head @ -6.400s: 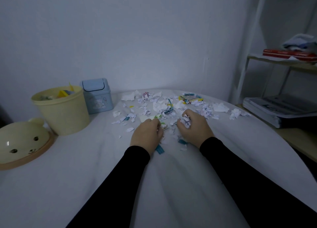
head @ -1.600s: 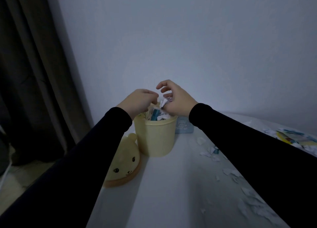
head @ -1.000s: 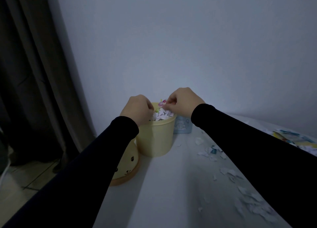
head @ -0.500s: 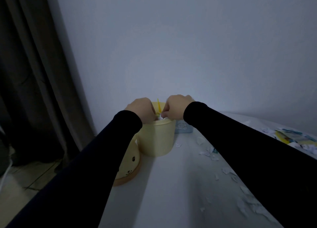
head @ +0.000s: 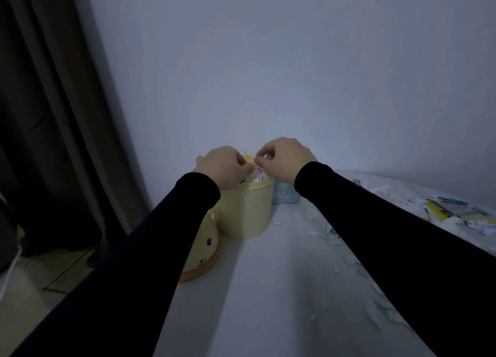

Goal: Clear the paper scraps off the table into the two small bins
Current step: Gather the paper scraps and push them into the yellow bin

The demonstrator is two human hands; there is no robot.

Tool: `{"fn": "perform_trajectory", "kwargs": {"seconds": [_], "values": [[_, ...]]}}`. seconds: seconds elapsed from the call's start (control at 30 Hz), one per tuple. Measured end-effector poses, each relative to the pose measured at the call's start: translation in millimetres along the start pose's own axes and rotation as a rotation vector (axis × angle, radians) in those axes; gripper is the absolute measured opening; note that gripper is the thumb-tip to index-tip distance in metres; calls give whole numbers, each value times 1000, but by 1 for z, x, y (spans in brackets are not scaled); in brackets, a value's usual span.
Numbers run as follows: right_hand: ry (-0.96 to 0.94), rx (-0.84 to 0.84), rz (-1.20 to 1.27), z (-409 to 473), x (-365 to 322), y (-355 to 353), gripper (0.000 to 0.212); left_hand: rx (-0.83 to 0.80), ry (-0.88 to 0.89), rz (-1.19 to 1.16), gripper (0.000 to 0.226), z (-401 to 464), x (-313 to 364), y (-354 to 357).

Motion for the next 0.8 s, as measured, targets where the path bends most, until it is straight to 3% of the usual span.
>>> {"fn": "perform_trajectory", "kwargs": {"seconds": [0.13, 0.23, 0.33, 0.43, 0.5, 0.67, 0.8], "values": [[44, 100, 170, -29, 21, -14, 26, 294, 11, 28, 38, -26, 18, -1], [166, 58, 147, -64, 53, -16, 25, 504, 167, -17, 49, -61, 48, 20], [240, -11, -43, -104, 85, -4, 31, 298, 305, -90, 64, -85, 81, 69], [212, -69, -229, -126, 103, 5, 40, 10, 181, -35, 49, -86, 94, 110], [183, -77, -250, -125, 108, 6, 42, -35, 125, 20, 36, -79, 97, 121], [126, -197, -269, -101, 117, 16, 41, -66, 26, 88, 49, -57, 99, 134], [98, -329, -339, -81, 127, 31, 45, -104, 1, 100, 46, -48, 94, 143]]}}
Point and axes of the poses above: each hand's wrist, its own z-axis towards the middle knuckle, its own y-axis out of the palm, x = y × z, the point moved 3 cm from there along z, towards the middle knuckle, and after that the axes turned 11 degrees about z, right-handed, at the moved point
